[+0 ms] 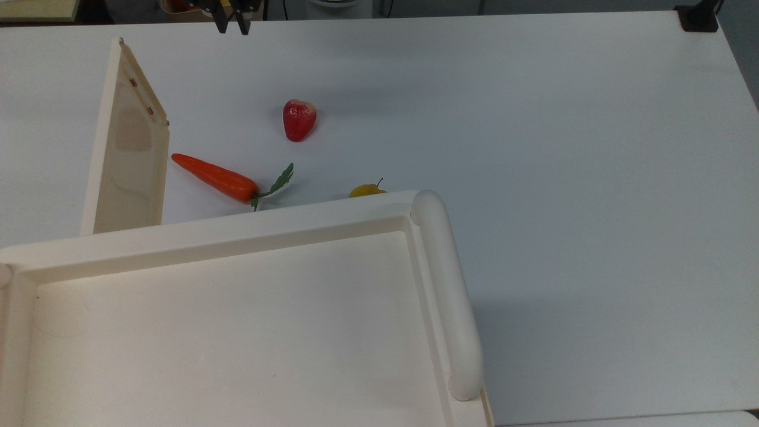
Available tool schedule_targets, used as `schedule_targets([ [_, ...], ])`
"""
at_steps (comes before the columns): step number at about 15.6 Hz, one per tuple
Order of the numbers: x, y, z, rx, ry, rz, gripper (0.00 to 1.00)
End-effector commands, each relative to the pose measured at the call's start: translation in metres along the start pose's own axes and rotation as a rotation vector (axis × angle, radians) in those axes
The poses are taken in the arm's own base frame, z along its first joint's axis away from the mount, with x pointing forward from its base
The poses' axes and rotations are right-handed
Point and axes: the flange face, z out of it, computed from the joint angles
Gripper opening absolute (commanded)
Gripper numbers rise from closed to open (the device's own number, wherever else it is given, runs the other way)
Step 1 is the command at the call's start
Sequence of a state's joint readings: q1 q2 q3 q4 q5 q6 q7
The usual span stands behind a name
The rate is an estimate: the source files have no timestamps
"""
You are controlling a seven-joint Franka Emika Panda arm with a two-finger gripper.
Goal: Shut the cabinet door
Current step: 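Lower the gripper to the inner edge of the open cabinet door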
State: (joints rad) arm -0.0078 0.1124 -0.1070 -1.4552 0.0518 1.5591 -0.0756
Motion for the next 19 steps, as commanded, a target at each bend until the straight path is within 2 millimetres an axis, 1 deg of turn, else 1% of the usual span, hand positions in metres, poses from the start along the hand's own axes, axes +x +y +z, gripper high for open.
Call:
schedule_targets([
  [1, -0.011, 0.013, -0.006, -0.016, -0.011, -0.071, 0.00],
  [4, -0.010, 0.023, -0.009, -0.018, 0.004, -0.056, 0.00],
  [6, -0.007, 0.029, -0.021, -0.022, 0.049, -0.048, 0.00],
  [8, -0.005, 0.038, -0.021, -0.025, 0.064, -0.033, 0.00],
  [11, 0.001, 0.057, -0.024, -0.029, 0.121, 0.002, 0.00],
  [13, 0.009, 0.066, -0.020, -0.033, 0.157, 0.027, 0.01],
  [18, 0.024, 0.105, -0.013, -0.055, 0.245, 0.093, 0.02],
  [19, 0.026, 0.109, -0.013, -0.060, 0.263, 0.098, 0.02],
])
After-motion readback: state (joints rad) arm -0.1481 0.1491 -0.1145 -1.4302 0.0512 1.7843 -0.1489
